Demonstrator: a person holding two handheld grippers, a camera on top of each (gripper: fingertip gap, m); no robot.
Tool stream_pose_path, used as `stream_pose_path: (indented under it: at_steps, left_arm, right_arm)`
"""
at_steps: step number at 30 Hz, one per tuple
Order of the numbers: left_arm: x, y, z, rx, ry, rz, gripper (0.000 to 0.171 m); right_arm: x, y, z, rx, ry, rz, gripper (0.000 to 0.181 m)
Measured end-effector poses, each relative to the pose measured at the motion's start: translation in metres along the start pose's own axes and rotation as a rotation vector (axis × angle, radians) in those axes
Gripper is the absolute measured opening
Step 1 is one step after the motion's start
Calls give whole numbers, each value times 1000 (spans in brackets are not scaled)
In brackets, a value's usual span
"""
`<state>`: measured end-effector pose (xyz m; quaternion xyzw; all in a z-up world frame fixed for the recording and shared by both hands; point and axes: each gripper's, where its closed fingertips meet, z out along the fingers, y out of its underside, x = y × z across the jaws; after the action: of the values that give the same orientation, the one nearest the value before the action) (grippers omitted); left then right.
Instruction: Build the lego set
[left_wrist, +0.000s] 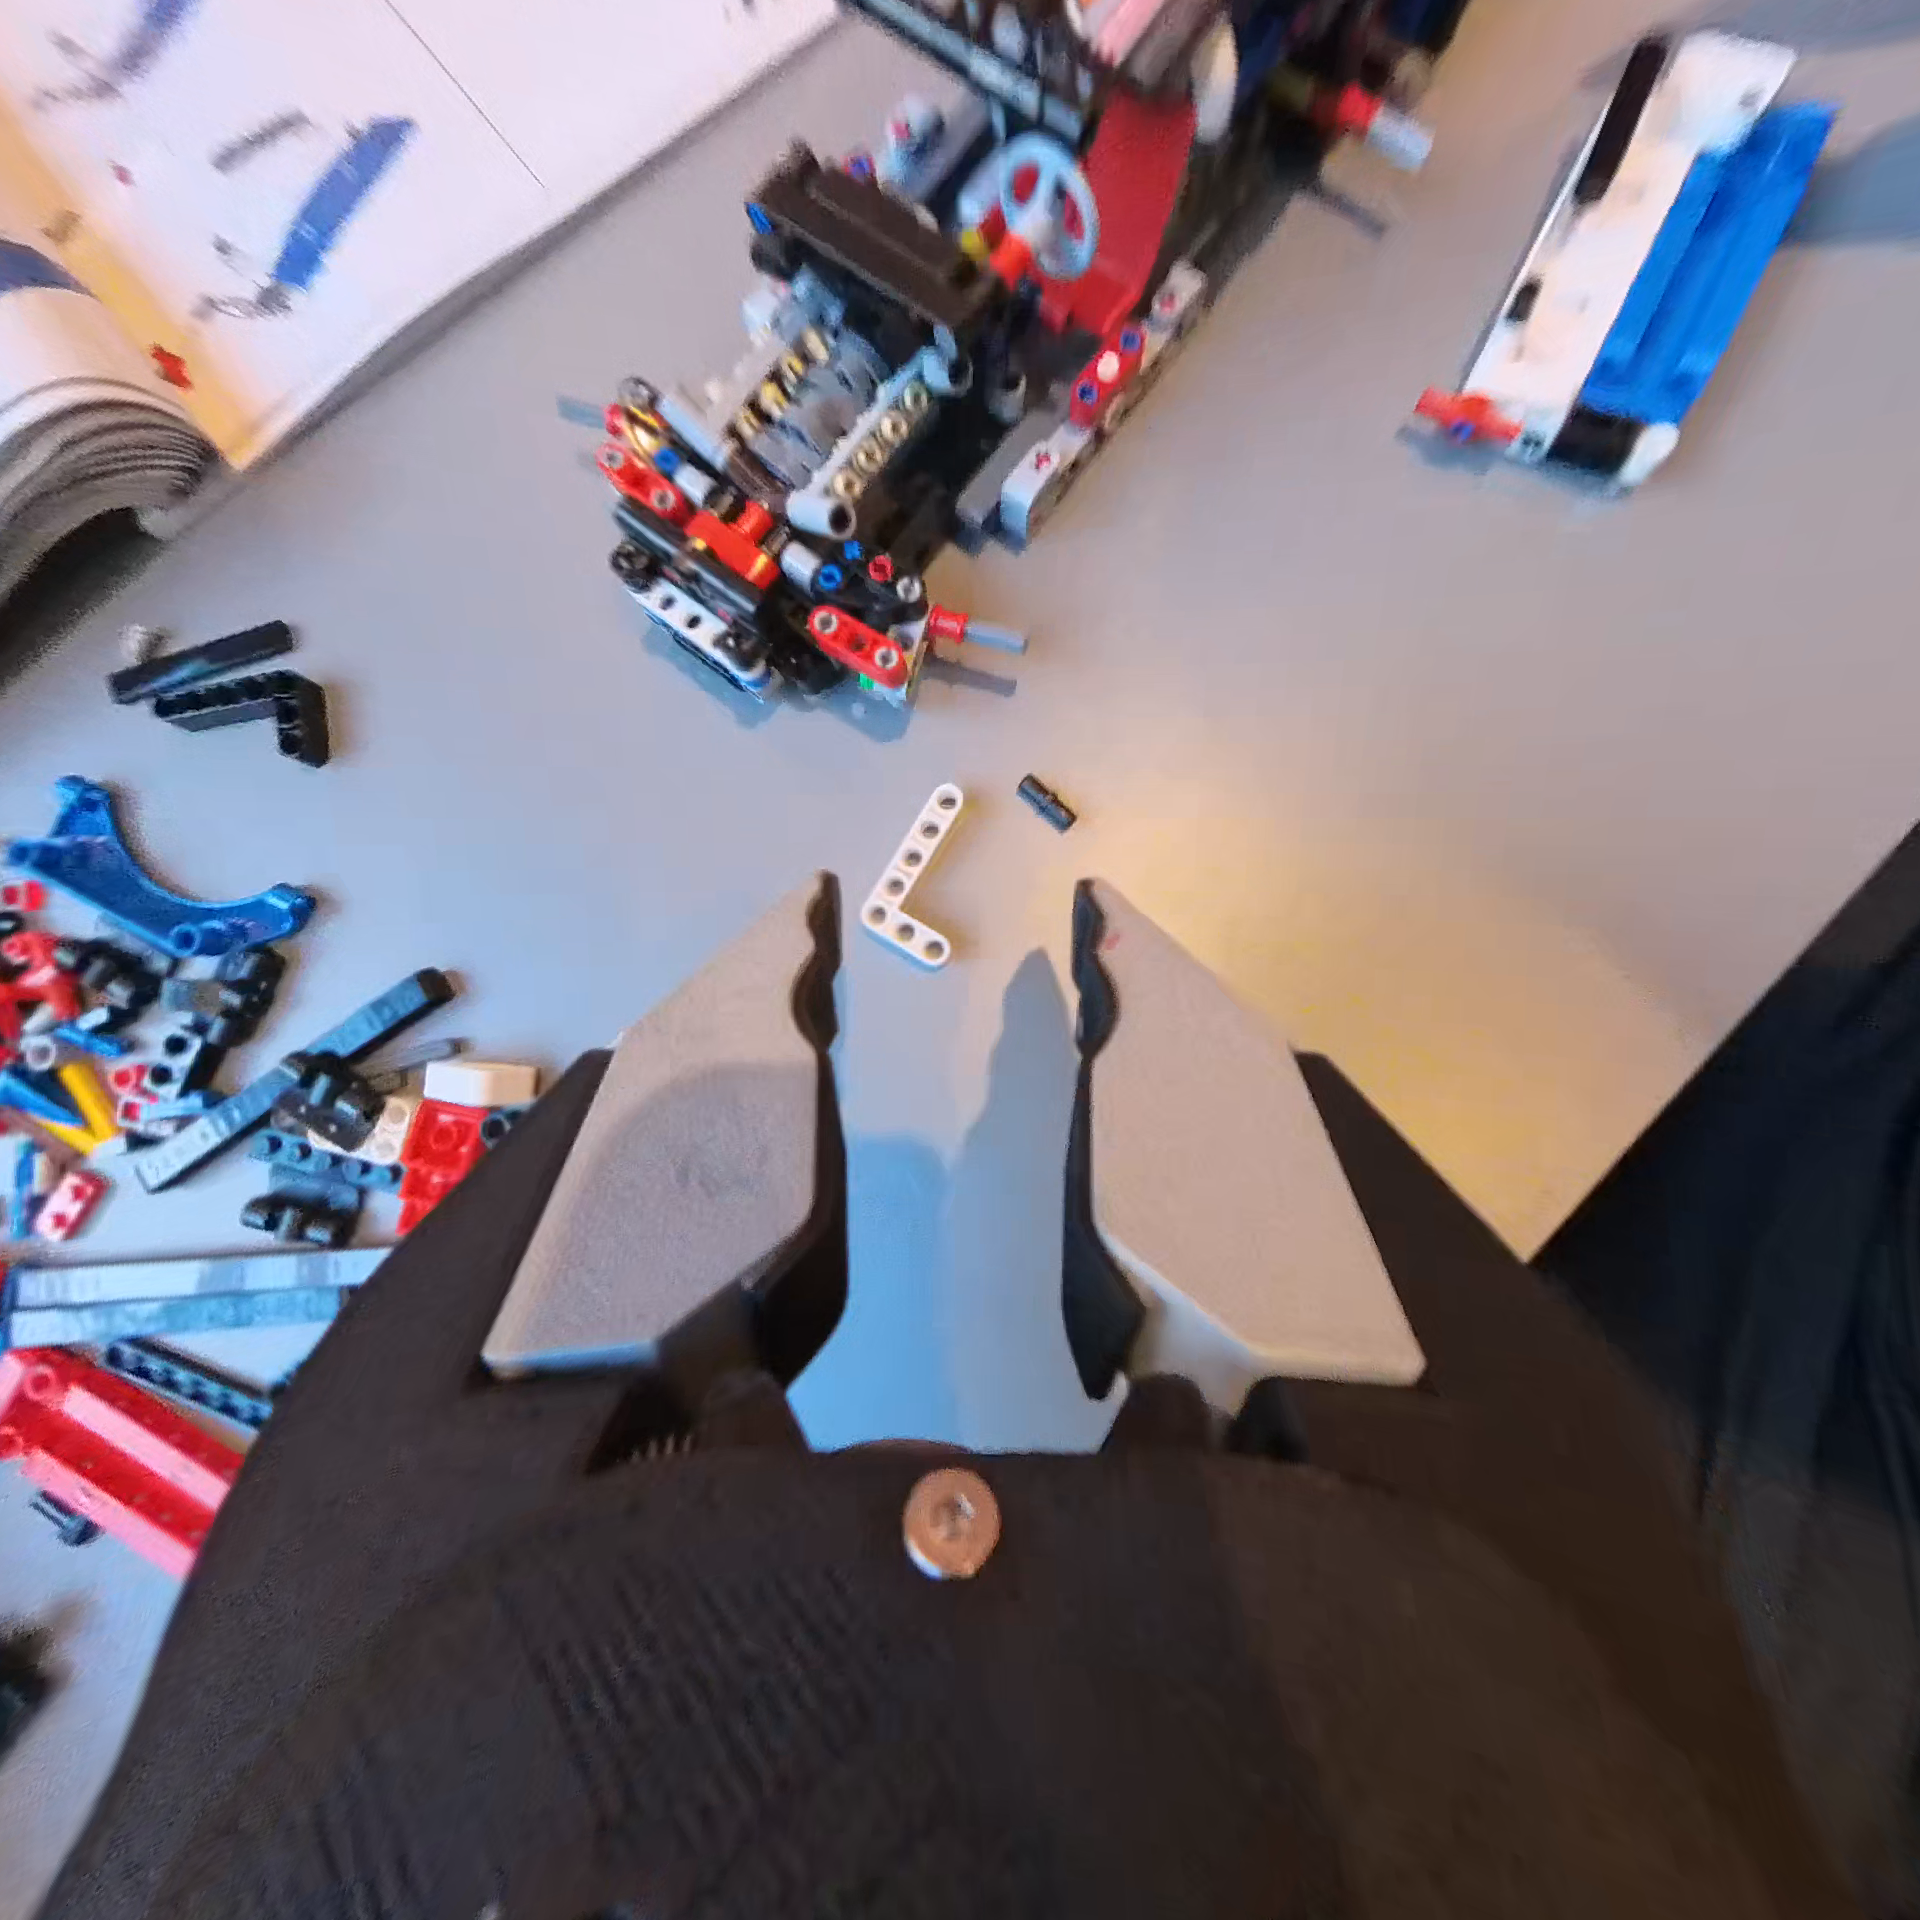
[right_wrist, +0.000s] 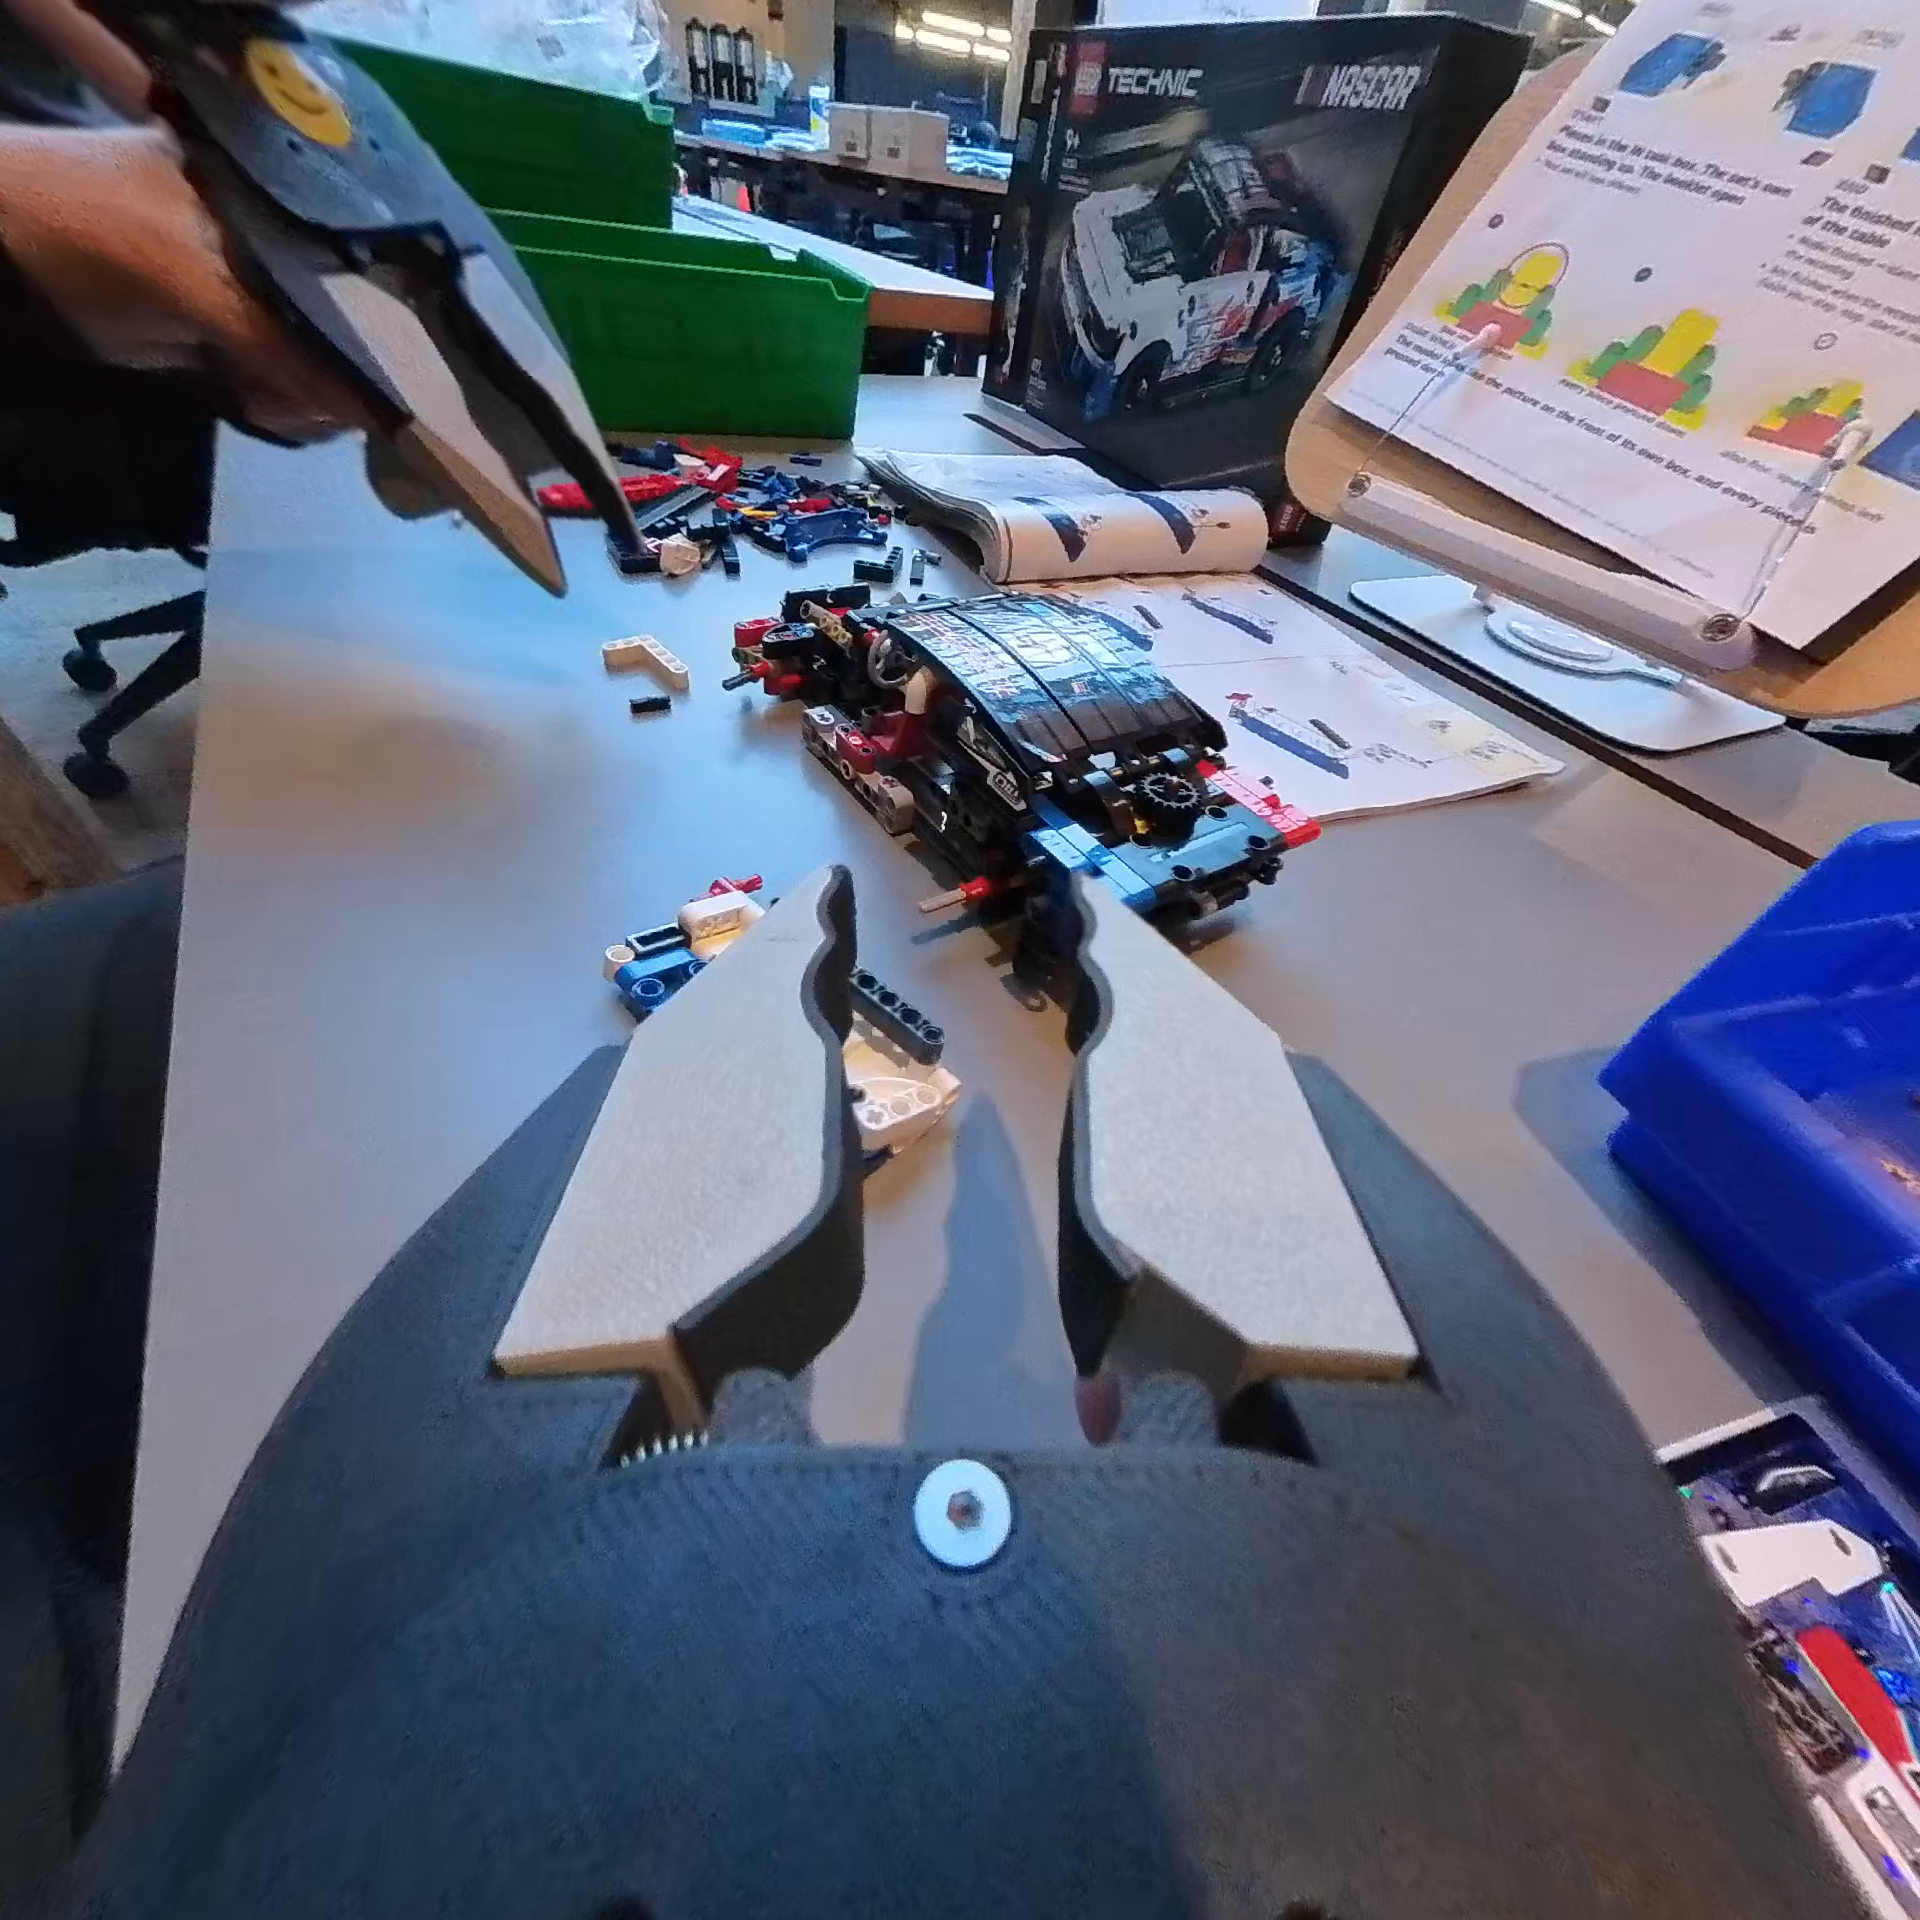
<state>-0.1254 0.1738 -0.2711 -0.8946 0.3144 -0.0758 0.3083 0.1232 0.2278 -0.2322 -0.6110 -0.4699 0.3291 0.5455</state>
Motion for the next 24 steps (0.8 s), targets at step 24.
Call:
stream_pose_path:
  at_steps: [24]
  left_arm:
    - [29,-20,9,-288,89,120,9]
  right_arm:
    - [-5,-4,0,29,-62,39,35]
